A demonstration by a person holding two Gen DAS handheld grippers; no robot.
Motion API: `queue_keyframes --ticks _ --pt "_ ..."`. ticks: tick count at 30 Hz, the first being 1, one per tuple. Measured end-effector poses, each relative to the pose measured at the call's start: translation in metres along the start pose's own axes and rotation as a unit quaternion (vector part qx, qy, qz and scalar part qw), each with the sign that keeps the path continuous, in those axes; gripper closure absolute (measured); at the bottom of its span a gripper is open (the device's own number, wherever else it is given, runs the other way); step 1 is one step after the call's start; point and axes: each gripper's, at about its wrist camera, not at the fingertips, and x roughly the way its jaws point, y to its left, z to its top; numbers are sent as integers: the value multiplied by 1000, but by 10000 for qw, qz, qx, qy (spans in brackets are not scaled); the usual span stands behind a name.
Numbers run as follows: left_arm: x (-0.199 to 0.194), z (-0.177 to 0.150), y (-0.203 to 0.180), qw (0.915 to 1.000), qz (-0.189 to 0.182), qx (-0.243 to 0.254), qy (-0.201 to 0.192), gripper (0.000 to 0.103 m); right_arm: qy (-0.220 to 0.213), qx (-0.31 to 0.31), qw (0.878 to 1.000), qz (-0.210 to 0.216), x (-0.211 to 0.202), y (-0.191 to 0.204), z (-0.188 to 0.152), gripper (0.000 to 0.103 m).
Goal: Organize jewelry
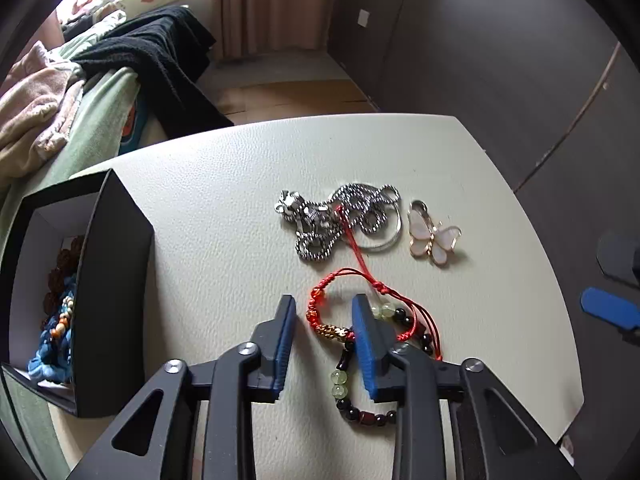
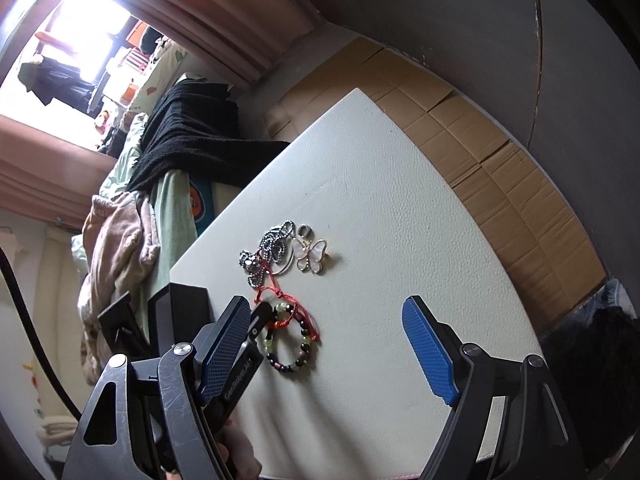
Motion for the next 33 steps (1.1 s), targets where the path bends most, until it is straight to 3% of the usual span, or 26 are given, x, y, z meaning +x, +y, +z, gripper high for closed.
queue_keyframes --ticks 1,6,16,24,29,33 --pt "1 -1 1 9999 60 10 91 96 -3 2 10000 -13 0 0 0 23" --pt "-4 -5 12 9991 -356 -191 119 96 -2 -10 10000 -25 0 2 -2 23" --pt "-58 -2 37 9913 -1084 -621 -426 96 96 -249 9996 -125 11 16 -16 24" --pt "-95 0 59 9855 -1222 -734 -920 96 378 -654 9966 -335 36 34 -29 47" --pt "-106 -2 75 9832 -1225 -850 -1056 96 638 -968 9909 -680 63 46 -38 70" --pt "-115 -4 88 9811 -1214 -955 -1163 96 718 -1181 9854 -989 74 53 -46 75"
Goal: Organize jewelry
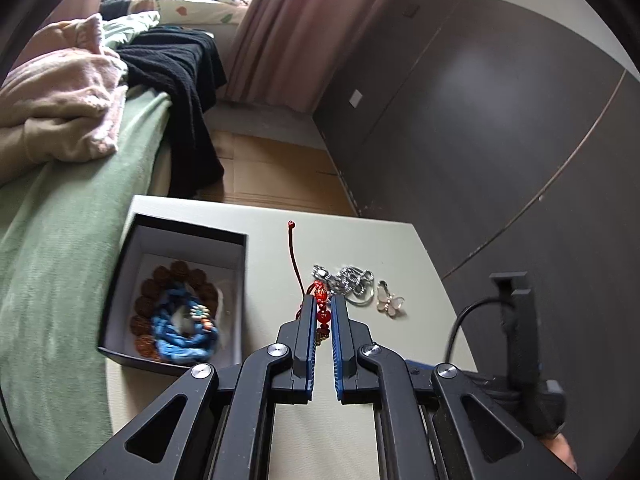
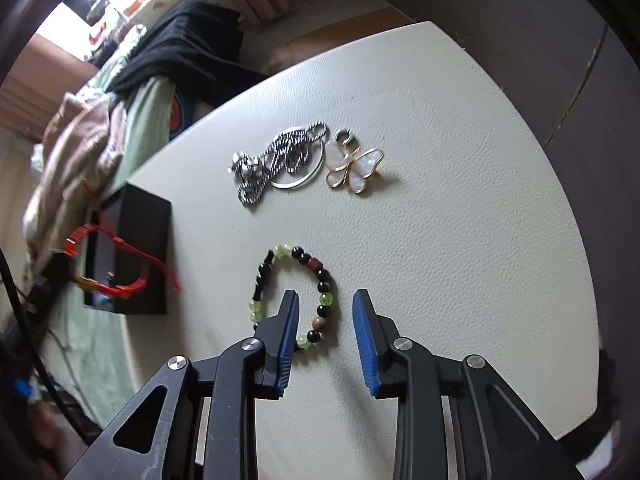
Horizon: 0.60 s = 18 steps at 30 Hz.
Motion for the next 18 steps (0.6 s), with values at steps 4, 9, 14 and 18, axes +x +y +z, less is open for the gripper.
queue_keyframes --ticks 4,9,14,18 --pt "-13 1 6 9999 11 -54 -112 96 57 -186 9994 -281 7 11 -6 78" --pt "-25 4 14 9996 6 -126 -243 96 -36 -383 9970 -669 11 22 -11 89" --pt "-36 10 24 9987 22 -222 -447 96 -172 -89 9988 -459 3 11 -11 91" --pt "-45 14 33 9974 101 -300 -654 96 -485 72 9988 -61 -16 8 -7 91"
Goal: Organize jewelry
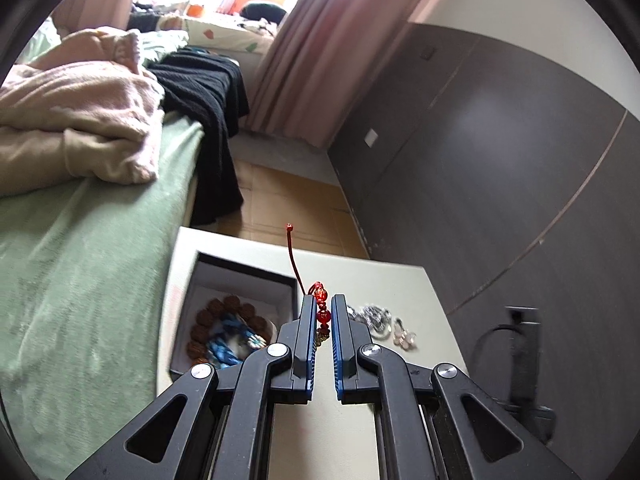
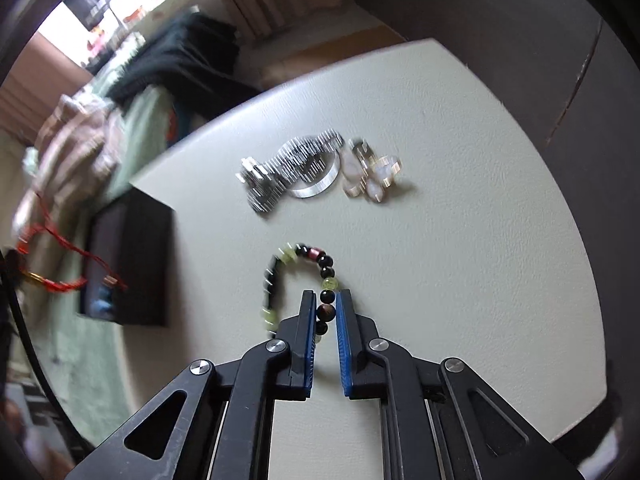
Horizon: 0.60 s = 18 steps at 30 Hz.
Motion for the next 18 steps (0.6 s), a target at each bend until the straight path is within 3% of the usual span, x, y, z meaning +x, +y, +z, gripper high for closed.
queue_keyframes --ticks 4,7,9,11,12,18 --pt "-1 4 6 9999 63 -89 -123 96 -250 76 9985 491 -15 3 4 91" --pt "9 7 12 9994 259 -214 58 89 -388 76 9963 761 -23 10 4 91" --pt "15 7 18 9989 261 -330 198 62 -469 68 9945 937 -28 14 4 91" --pt "15 8 23 9984 361 -423 137 40 -544 58 9923 1108 -31 23 7 91" --pt "12 9 24 9982 398 -452 58 35 -567 52 9914 1176 -29 29 10 91" --pt "3 15 33 9975 437 -538 -159 33 -805 -51 9787 1889 -32 61 15 91"
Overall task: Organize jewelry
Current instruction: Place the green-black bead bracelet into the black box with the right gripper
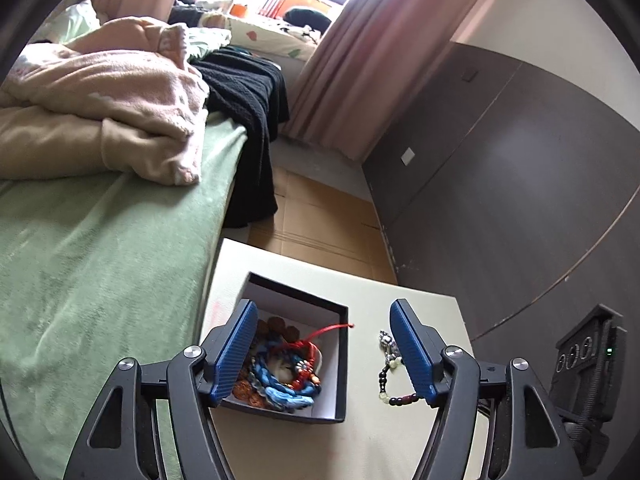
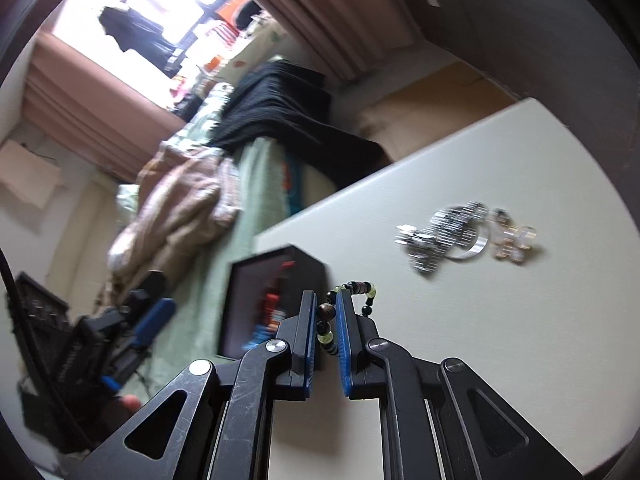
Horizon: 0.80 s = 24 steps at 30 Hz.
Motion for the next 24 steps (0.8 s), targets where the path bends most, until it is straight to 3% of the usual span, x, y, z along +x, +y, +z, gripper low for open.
queue_keyframes --ticks 5,10,14,21,24 --pt "-6 7 11 9997 0 -201 -118 33 -110 -93 9981 597 8 25 4 91" --pt "-9 14 26 9990 10 -424 -164 33 -26 -197 9960 867 21 45 5 91" --pt "-12 17 37 9975 -39 -682 -201 33 -33 -313 9965 776 27 52 5 91" --pt "-17 17 39 9974 14 -666 -258 33 90 -519 9968 606 44 63 4 90" --pt "-18 17 39 9975 21 -653 -265 33 222 -519 9968 566 50 61 1 66"
